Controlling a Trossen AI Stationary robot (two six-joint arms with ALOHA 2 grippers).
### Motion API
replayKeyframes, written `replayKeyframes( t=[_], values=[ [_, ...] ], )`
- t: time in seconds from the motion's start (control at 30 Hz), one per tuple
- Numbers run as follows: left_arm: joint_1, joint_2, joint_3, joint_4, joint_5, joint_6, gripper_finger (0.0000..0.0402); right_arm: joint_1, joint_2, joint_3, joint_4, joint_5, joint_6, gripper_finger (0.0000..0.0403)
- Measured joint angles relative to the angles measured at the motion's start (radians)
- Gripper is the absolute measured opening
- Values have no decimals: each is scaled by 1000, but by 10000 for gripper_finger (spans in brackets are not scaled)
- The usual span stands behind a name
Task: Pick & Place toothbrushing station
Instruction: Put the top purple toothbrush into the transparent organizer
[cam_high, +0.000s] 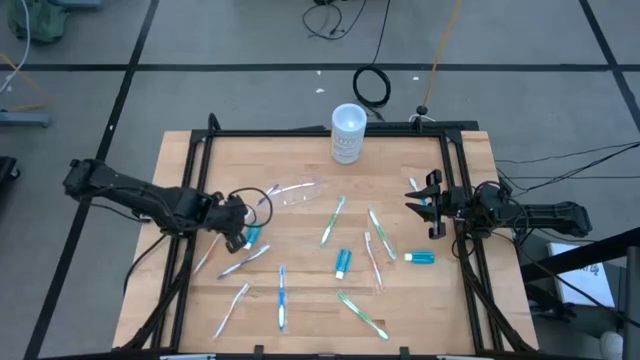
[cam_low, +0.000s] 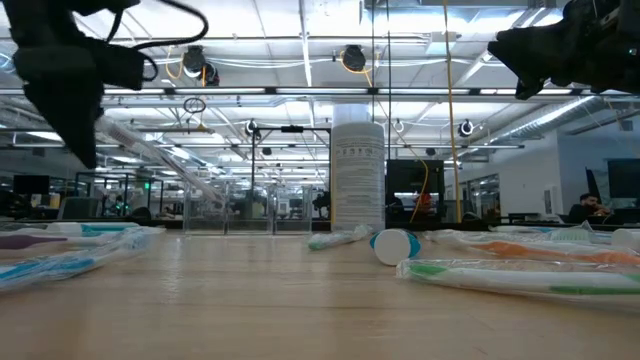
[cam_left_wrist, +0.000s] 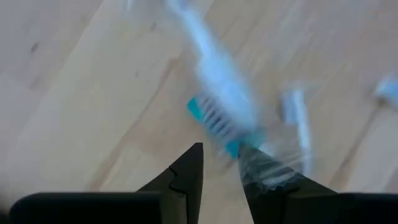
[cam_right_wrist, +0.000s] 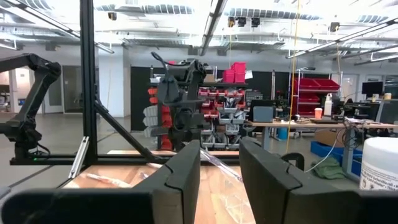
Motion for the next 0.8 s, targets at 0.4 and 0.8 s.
replayKeyframes(
  t=[0.4,0.8],
  values=[
    [87,-8,11,81,-191,35,106,0,0,0,0,0,-12,105],
    [183,-18,11,362,-202,197,106,0,0,0,1,0,-11,105]
  ],
)
